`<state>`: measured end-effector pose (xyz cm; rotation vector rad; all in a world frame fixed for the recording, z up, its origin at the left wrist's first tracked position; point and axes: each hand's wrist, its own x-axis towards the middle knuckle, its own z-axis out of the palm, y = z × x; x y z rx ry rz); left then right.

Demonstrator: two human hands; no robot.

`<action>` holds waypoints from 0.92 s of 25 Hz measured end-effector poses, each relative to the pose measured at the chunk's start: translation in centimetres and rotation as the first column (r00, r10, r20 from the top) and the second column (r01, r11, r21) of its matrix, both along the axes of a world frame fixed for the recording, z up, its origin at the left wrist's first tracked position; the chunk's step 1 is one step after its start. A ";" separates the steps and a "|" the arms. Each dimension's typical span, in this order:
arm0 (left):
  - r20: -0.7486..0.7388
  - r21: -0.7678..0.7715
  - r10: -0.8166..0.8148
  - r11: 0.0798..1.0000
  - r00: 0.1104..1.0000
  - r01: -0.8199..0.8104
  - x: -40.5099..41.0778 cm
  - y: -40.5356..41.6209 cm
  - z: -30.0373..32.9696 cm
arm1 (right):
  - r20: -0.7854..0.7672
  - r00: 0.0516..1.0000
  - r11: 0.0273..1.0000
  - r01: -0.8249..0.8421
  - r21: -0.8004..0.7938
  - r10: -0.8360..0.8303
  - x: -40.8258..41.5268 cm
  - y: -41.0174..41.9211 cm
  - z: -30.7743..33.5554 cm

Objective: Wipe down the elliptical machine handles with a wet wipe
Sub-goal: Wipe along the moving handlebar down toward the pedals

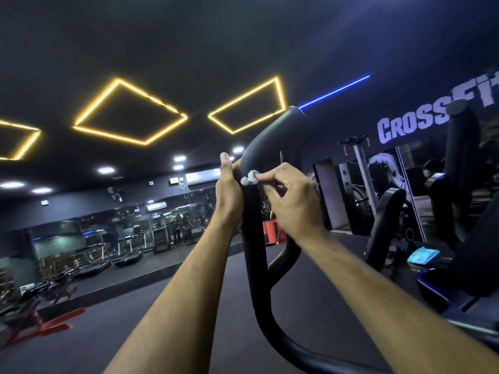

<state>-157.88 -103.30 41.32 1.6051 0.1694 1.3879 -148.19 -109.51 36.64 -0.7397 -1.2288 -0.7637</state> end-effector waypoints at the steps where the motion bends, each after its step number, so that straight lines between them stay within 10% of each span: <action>1: -0.012 -0.013 -0.019 1.000 1.000 0.019 -0.2 0.4 -0.2 | 0.011 1.000 1.000 -0.012 0.000 0.012 0.9 -0.4 0.4; 7: -0.148 -0.098 -0.221 0.973 0.964 0.208 -0.9 1.7 -2.2 | -0.278 0.960 0.993 -0.013 0.121 0.047 0.6 0.0 3.5; 13: -0.150 -0.080 -0.375 0.927 0.915 0.366 -1.1 2.6 -2.7 | 0.076 0.985 0.982 0.159 -0.101 -0.152 -0.8 -2.2 1.2; 16: -0.094 -0.054 -0.388 0.921 0.917 0.385 -1.0 3.0 -3.0 | -0.066 0.961 0.963 0.270 0.012 -0.269 -0.5 -3.2 4.9; 23: -0.001 0.016 -0.531 0.847 0.847 0.531 0.3 4.8 -3.5 | 0.180 0.761 0.726 0.648 -0.230 -0.623 -5.2 -2.3 6.0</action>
